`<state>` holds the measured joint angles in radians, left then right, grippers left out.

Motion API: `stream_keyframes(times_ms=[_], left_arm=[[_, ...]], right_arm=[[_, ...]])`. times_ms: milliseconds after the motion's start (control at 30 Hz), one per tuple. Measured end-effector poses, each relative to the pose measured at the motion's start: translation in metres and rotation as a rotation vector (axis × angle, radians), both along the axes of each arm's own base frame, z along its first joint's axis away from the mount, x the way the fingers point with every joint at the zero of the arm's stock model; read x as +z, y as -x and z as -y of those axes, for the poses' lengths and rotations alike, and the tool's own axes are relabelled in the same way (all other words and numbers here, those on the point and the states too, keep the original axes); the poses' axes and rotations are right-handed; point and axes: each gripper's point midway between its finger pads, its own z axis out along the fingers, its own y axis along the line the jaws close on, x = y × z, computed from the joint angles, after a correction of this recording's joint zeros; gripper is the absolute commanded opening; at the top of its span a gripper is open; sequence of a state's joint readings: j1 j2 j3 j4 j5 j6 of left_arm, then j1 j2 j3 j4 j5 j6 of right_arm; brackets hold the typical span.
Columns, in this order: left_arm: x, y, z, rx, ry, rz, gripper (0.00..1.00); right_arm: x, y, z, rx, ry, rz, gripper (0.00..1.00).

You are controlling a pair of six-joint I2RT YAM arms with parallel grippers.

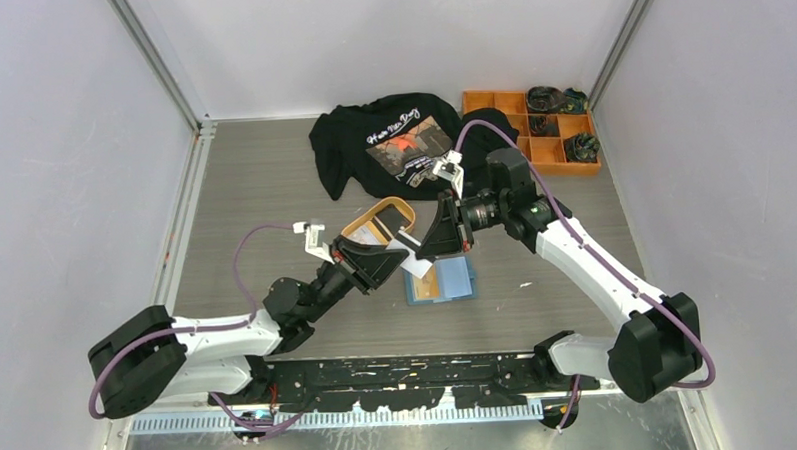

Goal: Put the credit cards into the card holder
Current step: Insert the credit card into the card holder.

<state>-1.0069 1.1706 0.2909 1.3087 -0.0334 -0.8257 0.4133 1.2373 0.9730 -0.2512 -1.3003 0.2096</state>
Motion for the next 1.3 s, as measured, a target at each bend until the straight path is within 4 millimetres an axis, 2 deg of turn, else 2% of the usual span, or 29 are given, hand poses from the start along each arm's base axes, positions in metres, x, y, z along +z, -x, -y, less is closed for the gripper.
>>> stream_keyframes(times_ms=[67, 100, 133, 233, 267, 333, 467, 533, 600, 733, 833, 933, 1000, 1100, 1200, 1300], left_arm=[[0.000, 0.001, -0.002, -0.001, 0.000, 0.000, 0.16], [-0.001, 0.002, -0.003, -0.001, -0.002, 0.000, 0.12], [-0.002, 0.002, -0.004, 0.000, -0.004, -0.002, 0.03], [-0.007, 0.003, -0.009, 0.003, -0.016, -0.007, 0.00], [-0.007, 0.003, -0.010, 0.001, -0.022, -0.008, 0.00], [-0.009, 0.005, -0.010, -0.013, -0.038, -0.008, 0.00], [-0.015, 0.003, -0.018, -0.013, -0.070, -0.013, 0.00], [-0.021, 0.002, -0.024, -0.005, -0.095, -0.023, 0.00], [-0.030, 0.000, -0.030, 0.000, -0.143, -0.041, 0.00], [-0.062, 0.003, -0.037, -0.001, -0.301, -0.090, 0.00], [-0.086, 0.010, -0.042, -0.022, -0.409, -0.128, 0.00], [-0.106, 0.014, -0.045, -0.044, -0.480, -0.173, 0.00], [-0.119, 0.016, -0.044, -0.061, -0.514, -0.206, 0.00], [-0.140, 0.016, -0.039, -0.097, -0.560, -0.265, 0.00], [-0.166, 0.015, -0.029, -0.154, -0.605, -0.346, 0.00], [-0.182, 0.016, -0.022, -0.204, -0.618, -0.404, 0.00]], right_arm=[[-0.001, 0.001, 0.001, 0.002, 0.003, 0.004, 0.01], [-0.002, 0.001, 0.001, 0.004, 0.005, 0.006, 0.01], [-0.002, 0.002, 0.001, 0.007, 0.007, 0.008, 0.01], [-0.004, 0.004, 0.001, 0.014, 0.013, 0.024, 0.03], [-0.005, 0.004, 0.001, 0.017, 0.015, 0.032, 0.09], [-0.006, 0.006, 0.001, 0.025, 0.019, 0.056, 0.29], [-0.015, 0.003, 0.007, 0.022, 0.064, 0.151, 0.62], [-0.021, 0.001, 0.012, 0.025, 0.106, 0.226, 0.77], [-0.028, -0.002, 0.019, 0.034, 0.160, 0.326, 0.84], [-0.058, -0.013, 0.042, 0.050, 0.312, 0.513, 0.87], [-0.095, -0.020, 0.063, 0.082, 0.441, 0.608, 0.88], [-0.137, -0.017, 0.087, 0.153, 0.572, 0.665, 0.90], [-0.158, -0.015, 0.101, 0.196, 0.645, 0.691, 0.90], [-0.173, -0.022, 0.113, 0.233, 0.719, 0.717, 0.90], [-0.186, -0.035, 0.118, 0.249, 0.772, 0.731, 0.90], [-0.196, -0.044, 0.120, 0.255, 0.803, 0.738, 0.89]])
